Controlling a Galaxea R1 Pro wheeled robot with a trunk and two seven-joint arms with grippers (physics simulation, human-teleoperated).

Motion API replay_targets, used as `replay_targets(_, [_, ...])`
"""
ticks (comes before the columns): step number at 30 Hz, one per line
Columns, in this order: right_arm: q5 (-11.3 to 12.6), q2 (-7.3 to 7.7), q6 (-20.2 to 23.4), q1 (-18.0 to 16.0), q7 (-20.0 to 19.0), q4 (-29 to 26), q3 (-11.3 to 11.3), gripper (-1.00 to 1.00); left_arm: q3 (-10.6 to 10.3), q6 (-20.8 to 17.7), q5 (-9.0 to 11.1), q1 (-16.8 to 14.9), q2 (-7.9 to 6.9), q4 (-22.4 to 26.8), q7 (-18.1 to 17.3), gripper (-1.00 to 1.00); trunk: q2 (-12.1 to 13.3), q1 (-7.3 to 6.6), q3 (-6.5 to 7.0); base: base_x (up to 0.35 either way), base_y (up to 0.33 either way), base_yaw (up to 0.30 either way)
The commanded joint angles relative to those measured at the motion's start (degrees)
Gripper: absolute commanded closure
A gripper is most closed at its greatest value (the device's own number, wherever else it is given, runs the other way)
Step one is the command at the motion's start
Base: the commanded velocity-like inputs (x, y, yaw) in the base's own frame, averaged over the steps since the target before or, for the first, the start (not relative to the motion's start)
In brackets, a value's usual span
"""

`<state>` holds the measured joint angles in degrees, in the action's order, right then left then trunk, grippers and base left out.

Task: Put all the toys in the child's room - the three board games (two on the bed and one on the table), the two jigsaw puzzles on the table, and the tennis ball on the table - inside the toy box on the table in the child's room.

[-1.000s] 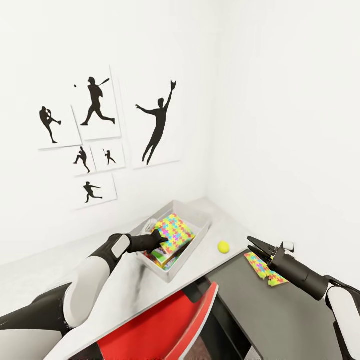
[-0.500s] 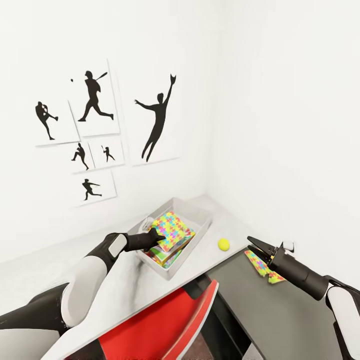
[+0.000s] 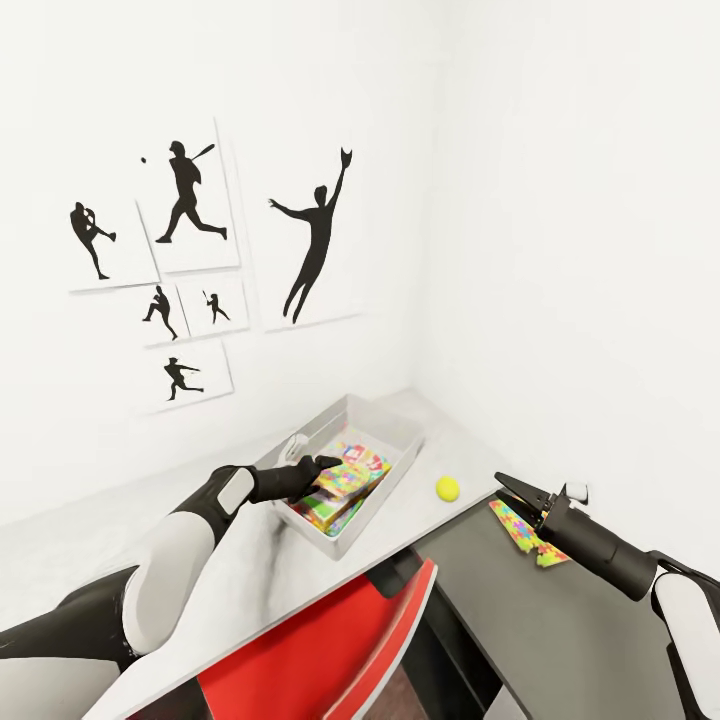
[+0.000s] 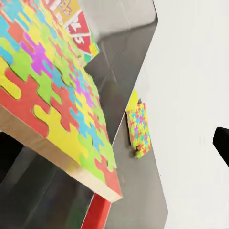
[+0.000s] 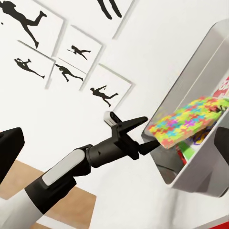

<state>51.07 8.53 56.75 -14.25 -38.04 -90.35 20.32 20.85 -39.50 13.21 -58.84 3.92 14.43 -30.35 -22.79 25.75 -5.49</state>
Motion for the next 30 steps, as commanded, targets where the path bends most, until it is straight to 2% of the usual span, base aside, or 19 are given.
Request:
replay_targets(1, [-0.2, 0.00, 0.3, -0.1, -0.3, 0.0, 0.1, -1.00, 0.2, -0.4, 0.2, 0.0, 0.01, 0.1, 0.0, -1.00, -0.1, 0.04, -0.13, 0.000, 0.000, 0.000])
replay_targets(16, [-0.2, 0.00, 0.3, -0.1, -0.3, 0.0, 0.1, -1.00, 0.2, -1.2, 0.2, 0.0, -0.44, 1.5, -0.1, -1.00, -0.1, 0.04, -0.13, 0.000, 0.000, 0.000])
replay_targets(23, [-0.2, -0.05, 0.3, 0.0, -0.3, 0.0, 0.1, -1.00, 0.2, -9.4, 0.2, 0.0, -2.06, 6.7, -0.1, -1.00, -0.1, 0.04, -0.13, 0.000, 0.000, 0.000])
replay_targets(30, [-0.2, -0.09, 0.2, 0.0, -0.3, 0.0, 0.1, -1.00, 2.0, -15.4, 0.2, 0.0, -3.87, 9.0, -0.1, -1.00, -0.1, 0.04, -0.13, 0.000, 0.000, 0.000])
